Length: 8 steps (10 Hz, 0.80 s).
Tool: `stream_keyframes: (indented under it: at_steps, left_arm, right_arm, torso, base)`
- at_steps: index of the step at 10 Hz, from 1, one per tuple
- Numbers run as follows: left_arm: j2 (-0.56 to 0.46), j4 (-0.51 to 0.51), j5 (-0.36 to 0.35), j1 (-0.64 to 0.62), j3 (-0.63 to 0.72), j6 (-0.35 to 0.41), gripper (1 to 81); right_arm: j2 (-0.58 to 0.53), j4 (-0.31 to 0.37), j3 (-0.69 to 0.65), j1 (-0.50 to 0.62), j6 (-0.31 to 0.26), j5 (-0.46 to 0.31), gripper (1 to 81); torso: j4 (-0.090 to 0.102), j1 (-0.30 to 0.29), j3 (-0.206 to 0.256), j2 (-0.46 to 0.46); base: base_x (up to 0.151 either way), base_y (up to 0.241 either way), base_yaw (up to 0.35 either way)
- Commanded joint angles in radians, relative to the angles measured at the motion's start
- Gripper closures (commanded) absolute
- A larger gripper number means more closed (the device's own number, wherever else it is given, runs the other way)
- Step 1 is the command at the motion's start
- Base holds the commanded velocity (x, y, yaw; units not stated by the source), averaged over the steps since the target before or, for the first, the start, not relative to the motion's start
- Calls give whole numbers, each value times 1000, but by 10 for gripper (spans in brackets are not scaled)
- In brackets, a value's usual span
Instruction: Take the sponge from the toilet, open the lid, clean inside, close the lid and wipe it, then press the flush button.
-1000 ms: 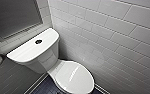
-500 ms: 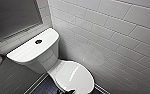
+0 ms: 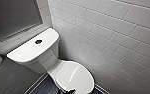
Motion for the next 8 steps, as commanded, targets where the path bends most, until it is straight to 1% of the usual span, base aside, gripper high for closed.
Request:
stream_keyframes:
  at_steps: [1,8]
  left_arm:
    - [7,19,24,-82,6,-2,10]
    - [3,17,22,-100,-3,-20,10]
  right_arm:
    - [-56,9,26,-7,-1,-78,811]
    - [-56,2,27,-12,-3,-78,811]
  torso:
    - [0,0,0,0]
    - [0,0,0,0]
  base:
    - [0,0,0]
    - [0,0,0]
